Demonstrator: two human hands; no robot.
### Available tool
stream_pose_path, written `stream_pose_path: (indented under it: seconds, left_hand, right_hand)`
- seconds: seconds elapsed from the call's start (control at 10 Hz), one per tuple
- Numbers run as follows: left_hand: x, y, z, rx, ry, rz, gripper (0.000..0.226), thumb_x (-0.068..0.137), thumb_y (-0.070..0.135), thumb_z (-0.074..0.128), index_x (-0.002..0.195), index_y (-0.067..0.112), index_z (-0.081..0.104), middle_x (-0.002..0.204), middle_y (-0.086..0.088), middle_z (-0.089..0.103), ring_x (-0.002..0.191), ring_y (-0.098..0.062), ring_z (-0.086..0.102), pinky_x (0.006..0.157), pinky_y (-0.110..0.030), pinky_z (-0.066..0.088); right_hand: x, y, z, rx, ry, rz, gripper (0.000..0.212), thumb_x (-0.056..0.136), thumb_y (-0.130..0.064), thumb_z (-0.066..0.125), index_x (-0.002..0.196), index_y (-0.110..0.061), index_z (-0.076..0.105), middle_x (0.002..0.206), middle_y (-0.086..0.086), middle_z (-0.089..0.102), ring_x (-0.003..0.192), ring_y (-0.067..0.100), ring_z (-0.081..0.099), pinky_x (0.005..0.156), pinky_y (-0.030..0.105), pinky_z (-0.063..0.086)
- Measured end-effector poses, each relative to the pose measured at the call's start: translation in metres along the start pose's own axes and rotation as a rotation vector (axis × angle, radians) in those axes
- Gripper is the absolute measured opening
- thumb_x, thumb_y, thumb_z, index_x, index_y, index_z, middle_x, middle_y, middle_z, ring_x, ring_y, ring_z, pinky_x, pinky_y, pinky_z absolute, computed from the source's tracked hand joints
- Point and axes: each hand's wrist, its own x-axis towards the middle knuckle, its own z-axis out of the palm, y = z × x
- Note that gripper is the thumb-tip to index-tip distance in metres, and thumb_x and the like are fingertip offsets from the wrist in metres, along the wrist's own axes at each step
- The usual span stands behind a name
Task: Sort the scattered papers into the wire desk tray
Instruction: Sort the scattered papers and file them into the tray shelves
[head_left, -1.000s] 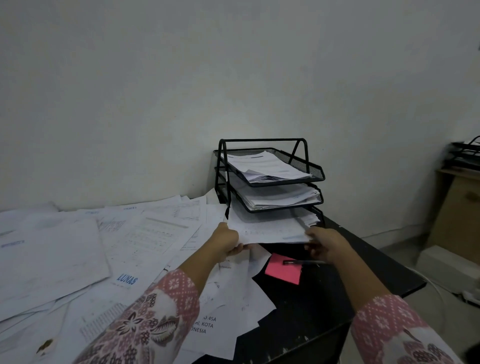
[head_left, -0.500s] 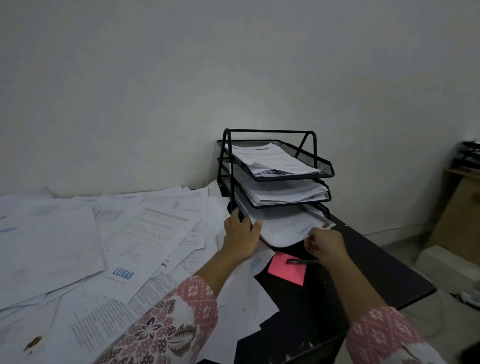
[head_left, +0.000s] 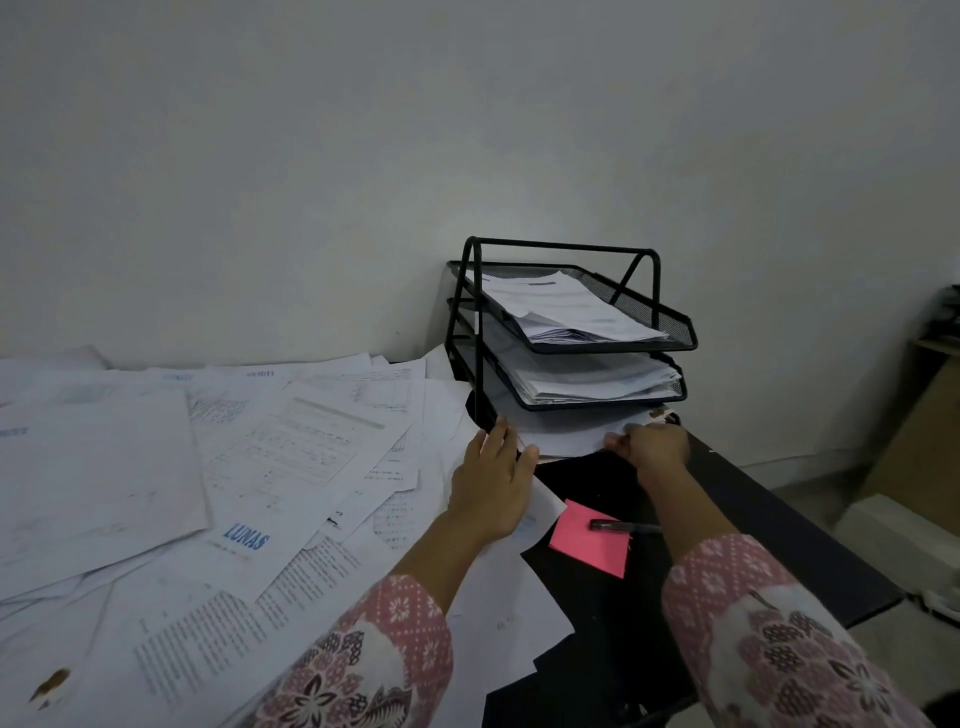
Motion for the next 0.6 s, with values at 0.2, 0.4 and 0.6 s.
stream_pose_path:
  seconds: [0.2, 0.4, 0.6]
  left_hand:
    - [-0.001, -0.002, -0.007, 0.09, -0.055, -0.007, 0.056, 0.101, 0.045, 0.014, 0.152, 0.022, 0.007, 0.158, 0.009, -0.005, 0.145, -0.02, -0.001, 0.115, -0.042, 0.01]
    - [-0.003, -0.001, -0.037, 0.08, -0.083, -0.009, 0.056, 0.101, 0.044, 0.016, 0.15, 0.017, 0.022, 0.159, 0.004, 0.008, 0.144, -0.022, 0.011, 0.115, -0.044, 0.015]
    - [-0.016, -0.009, -0.065, -0.239, -0.115, 0.021, 0.042, 0.101, 0.035, 0.035, 0.132, 0.012, 0.052, 0.138, -0.001, 0.049, 0.127, -0.018, 0.044, 0.109, -0.026, 0.028]
  right_hand:
    - [-0.005, 0.002, 0.003, -0.078, -0.011, -0.028, 0.031, 0.09, 0.009, 0.045, 0.122, 0.01, 0.047, 0.077, 0.01, 0.051, 0.06, 0.021, 0.059, 0.063, 0.028, 0.056]
    - [-0.043, -0.004, 0.023, -0.17, 0.027, -0.101, 0.04, 0.087, 0.007, 0.048, 0.127, 0.01, 0.044, 0.12, 0.03, 0.056, 0.095, 0.035, 0.065, 0.078, 0.035, 0.057]
    - [-0.074, 0.001, 0.045, -0.19, -0.02, -0.225, 0.03, 0.09, 0.004, 0.047, 0.119, -0.003, 0.049, 0.086, 0.006, 0.052, 0.059, 0.016, 0.055, 0.078, 0.036, 0.054]
